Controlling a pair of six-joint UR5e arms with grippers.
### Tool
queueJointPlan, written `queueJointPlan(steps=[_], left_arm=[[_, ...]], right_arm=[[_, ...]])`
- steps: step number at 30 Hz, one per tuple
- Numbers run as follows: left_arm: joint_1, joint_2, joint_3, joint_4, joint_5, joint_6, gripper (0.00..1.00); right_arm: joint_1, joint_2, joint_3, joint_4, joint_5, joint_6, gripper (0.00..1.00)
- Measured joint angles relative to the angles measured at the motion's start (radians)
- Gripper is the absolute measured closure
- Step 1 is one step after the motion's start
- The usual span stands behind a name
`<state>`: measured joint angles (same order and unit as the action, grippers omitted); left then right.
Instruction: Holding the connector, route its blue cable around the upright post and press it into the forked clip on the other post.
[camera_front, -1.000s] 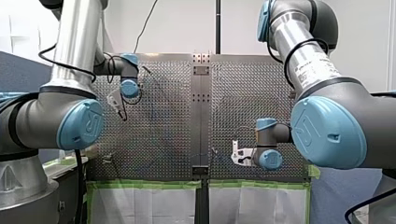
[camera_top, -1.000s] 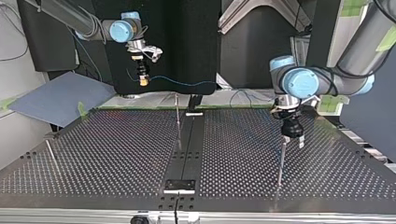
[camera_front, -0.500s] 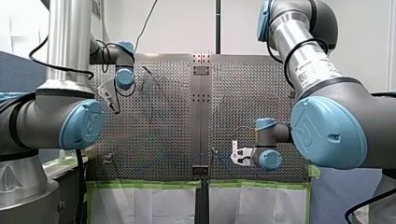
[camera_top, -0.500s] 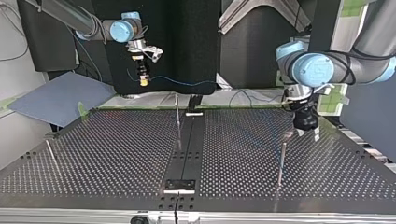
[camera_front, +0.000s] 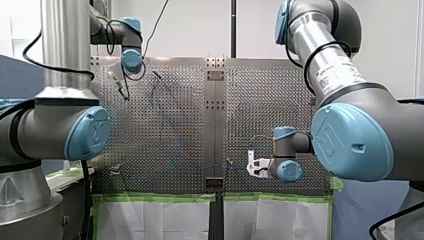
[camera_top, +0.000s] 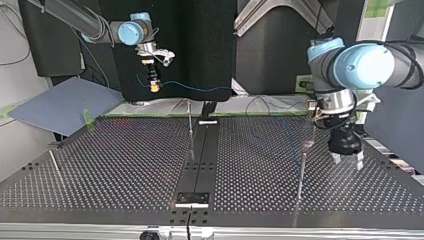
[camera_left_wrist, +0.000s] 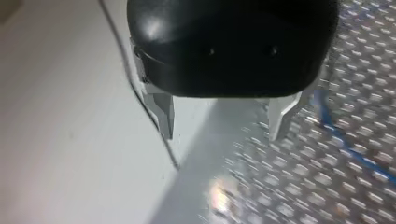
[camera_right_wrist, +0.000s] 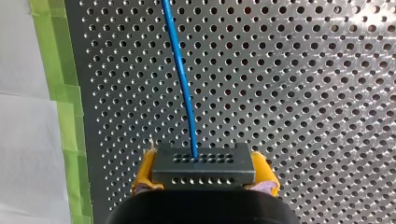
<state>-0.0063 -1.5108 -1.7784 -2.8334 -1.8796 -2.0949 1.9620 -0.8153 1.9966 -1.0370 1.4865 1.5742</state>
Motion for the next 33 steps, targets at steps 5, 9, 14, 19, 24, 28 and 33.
queueJointPlan(steps=[5, 9, 14, 19, 24, 28, 33], left_arm=[[0.004, 0.052, 0.052, -0.051, 0.042, 0.006, 0.0], [0.007, 0.091, 0.091, -0.091, 0.081, 0.012, 0.0], [0.006, 0.143, 0.143, -0.143, 0.133, 0.028, 0.0], [-0.008, 0.186, 0.186, -0.186, 0.176, 0.048, 0.0], [-0.023, 0.198, 0.205, -0.225, 0.215, 0.051, 0.0], [-0.034, 0.191, 0.208, -0.263, 0.233, 0.051, 0.0], [-0.043, 0.172, 0.207, -0.31, 0.236, 0.049, 0.0]], right_arm=[[0.0, 0.0, 0.0, -0.001, 0.0, 0.001, 1.0], [0.0, 0.0, 0.0, -0.004, 0.0, 0.002, 1.0], [0.0, 0.0, 0.0, -0.007, 0.0, 0.004, 1.0], [0.0, 0.0, 0.0, -0.006, 0.0, 0.003, 1.0], [0.0, 0.0, -0.001, -0.002, 0.0, 0.003, 1.0], [0.0, 0.0, -0.001, -0.002, 0.0, 0.003, 1.0], [0.0, 0.0, -0.001, -0.001, 0.0, 0.003, 1.0]])
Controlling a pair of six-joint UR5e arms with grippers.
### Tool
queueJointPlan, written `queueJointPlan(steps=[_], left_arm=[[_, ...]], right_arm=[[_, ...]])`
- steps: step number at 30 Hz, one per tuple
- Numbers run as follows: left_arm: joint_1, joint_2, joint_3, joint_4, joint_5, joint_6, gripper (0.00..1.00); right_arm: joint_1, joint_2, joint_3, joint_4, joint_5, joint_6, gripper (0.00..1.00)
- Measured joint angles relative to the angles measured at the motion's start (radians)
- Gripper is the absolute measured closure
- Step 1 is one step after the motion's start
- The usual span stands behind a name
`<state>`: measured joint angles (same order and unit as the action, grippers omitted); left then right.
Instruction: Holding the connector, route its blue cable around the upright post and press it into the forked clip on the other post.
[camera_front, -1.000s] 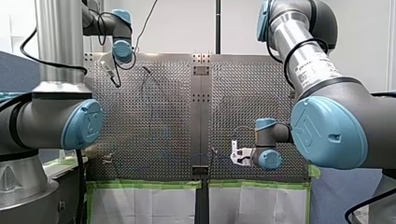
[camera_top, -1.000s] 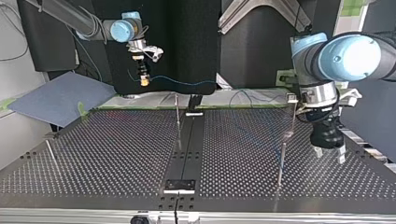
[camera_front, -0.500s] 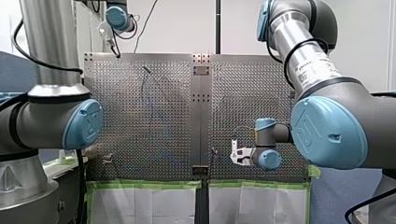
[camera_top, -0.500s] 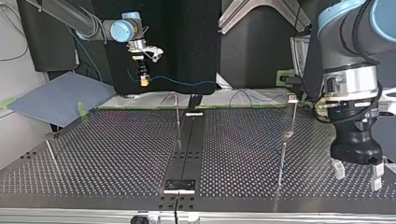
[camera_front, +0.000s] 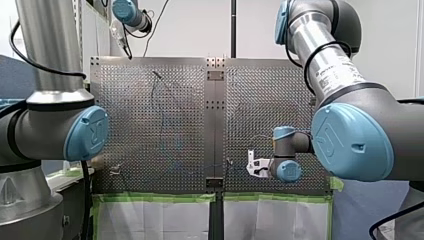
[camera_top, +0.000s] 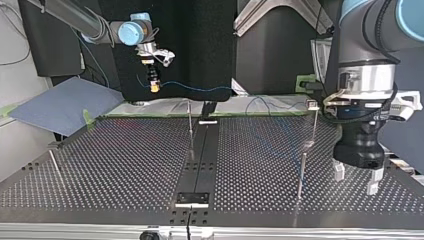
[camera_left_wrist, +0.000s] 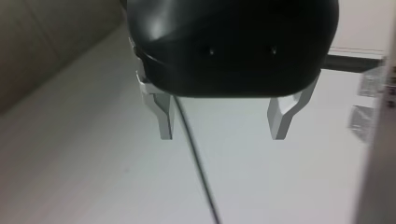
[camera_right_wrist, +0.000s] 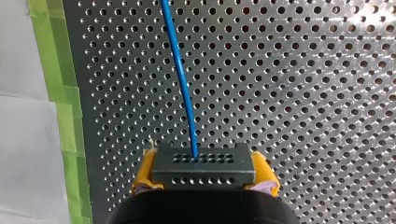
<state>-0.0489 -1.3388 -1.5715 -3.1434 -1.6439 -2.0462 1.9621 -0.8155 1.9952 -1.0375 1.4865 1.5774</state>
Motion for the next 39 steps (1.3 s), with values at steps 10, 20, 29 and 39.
queueJointPlan(steps=[10, 20, 29, 39], left_arm=[[-0.005, -0.029, 0.0, -0.092, -0.038, 0.0, 0.0], [-0.015, -0.03, 0.0, -0.183, -0.028, 0.003, 0.0], [-0.012, -0.031, 0.001, -0.262, -0.029, 0.005, 0.0], [-0.01, -0.033, 0.0, -0.312, -0.031, 0.007, 0.0]], right_arm=[[0.001, 0.0, 0.0, 0.004, 0.0, 0.0, 1.0], [0.001, 0.0, 0.0, 0.005, 0.0, 0.0, 1.0], [0.001, 0.0, 0.0, 0.005, 0.001, 0.0, 1.0], [0.001, 0.0, 0.0, 0.005, 0.0, 0.0, 1.0]])
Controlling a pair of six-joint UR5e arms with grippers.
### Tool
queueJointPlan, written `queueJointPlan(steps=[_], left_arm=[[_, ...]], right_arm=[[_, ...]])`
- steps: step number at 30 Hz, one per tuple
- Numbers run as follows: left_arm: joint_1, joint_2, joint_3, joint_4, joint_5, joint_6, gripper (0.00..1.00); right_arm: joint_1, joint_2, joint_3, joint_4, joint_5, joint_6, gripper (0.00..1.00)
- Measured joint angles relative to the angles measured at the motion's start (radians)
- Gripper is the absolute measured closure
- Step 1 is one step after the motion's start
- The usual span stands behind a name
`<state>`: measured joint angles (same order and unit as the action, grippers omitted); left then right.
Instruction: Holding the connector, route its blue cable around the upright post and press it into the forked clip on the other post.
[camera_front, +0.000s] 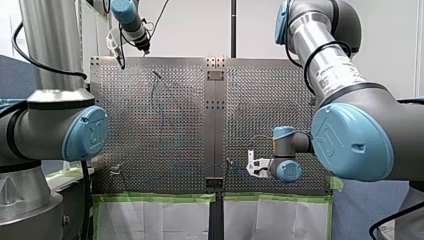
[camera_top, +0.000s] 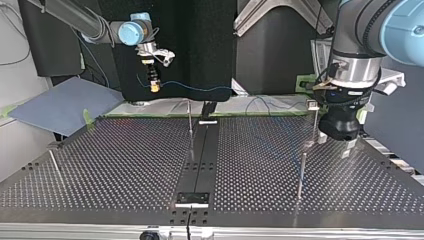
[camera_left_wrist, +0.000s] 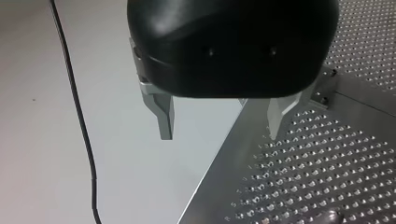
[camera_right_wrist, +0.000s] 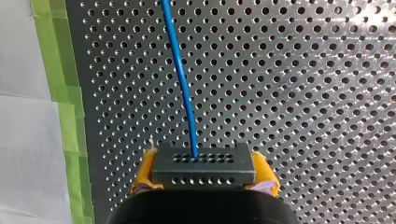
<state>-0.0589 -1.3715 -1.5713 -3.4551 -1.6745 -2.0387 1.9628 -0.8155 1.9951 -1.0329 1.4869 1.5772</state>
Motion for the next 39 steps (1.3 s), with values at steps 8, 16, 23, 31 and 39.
queueJointPlan(steps=[8, 16, 23, 31, 39], left_arm=[[0.0, -0.001, 0.0, -0.002, -0.001, -0.002, 0.0], [-0.002, -0.006, 0.0, -0.004, 0.001, -0.018, 0.0], [-0.009, -0.029, 0.0, -0.016, 0.0, -0.039, 0.0], [-0.011, -0.032, -0.001, -0.018, -0.008, -0.042, 0.0], [-0.009, -0.033, -0.001, -0.019, -0.02, -0.048, 0.0]], right_arm=[[0.0, 0.0, 0.0, -0.004, 0.0, 0.0, 1.0], [0.0, 0.0, 0.0, -0.003, 0.0, 0.0, 1.0], [0.0, 0.0, 0.0, -0.001, 0.0, 0.0, 1.0], [0.0, 0.0, 0.0, 0.0, 0.0, 0.0, 1.0], [0.003, 0.0, 0.0, 0.0, 0.0, 0.0, 1.0]])
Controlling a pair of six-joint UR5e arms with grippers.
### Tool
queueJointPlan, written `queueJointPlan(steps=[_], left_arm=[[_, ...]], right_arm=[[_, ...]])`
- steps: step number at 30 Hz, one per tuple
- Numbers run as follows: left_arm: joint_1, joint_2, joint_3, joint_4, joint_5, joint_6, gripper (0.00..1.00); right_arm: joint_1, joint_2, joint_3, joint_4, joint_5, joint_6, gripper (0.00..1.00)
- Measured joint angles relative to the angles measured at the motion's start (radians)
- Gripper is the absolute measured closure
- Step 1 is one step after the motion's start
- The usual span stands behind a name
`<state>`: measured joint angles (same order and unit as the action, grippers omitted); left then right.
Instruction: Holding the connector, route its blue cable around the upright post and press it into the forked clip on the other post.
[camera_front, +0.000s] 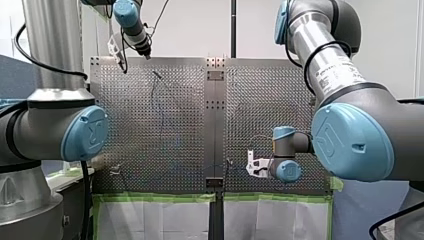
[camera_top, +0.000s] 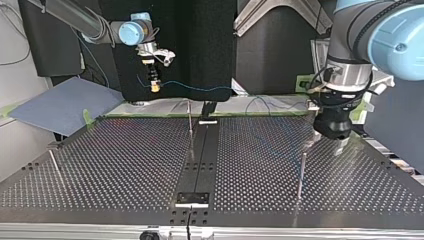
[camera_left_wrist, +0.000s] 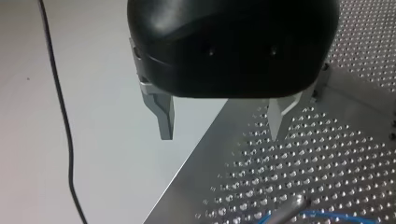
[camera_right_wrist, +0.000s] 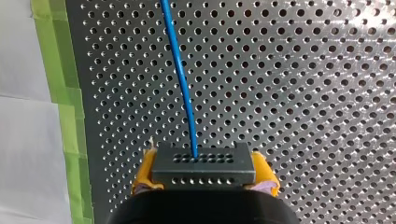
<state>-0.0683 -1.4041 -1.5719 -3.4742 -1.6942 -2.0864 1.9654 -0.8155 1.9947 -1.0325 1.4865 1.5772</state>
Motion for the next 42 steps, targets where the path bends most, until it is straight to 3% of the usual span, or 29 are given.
queueJointPlan(steps=[4, 14, 42], left_arm=[[0.003, 0.0, 0.0, -0.004, -0.021, -0.007, 0.0], [0.012, -0.002, 0.0, -0.019, -0.027, -0.033, 0.0], [0.014, -0.029, -0.002, -0.022, -0.029, -0.033, 0.0]], right_arm=[[0.0, 0.0, 0.0, 0.001, 0.0, -0.001, 1.0], [0.002, 0.0, 0.0, 0.001, 0.0, -0.001, 1.0], [0.002, 0.0, 0.0, 0.002, 0.0, -0.001, 1.0]])
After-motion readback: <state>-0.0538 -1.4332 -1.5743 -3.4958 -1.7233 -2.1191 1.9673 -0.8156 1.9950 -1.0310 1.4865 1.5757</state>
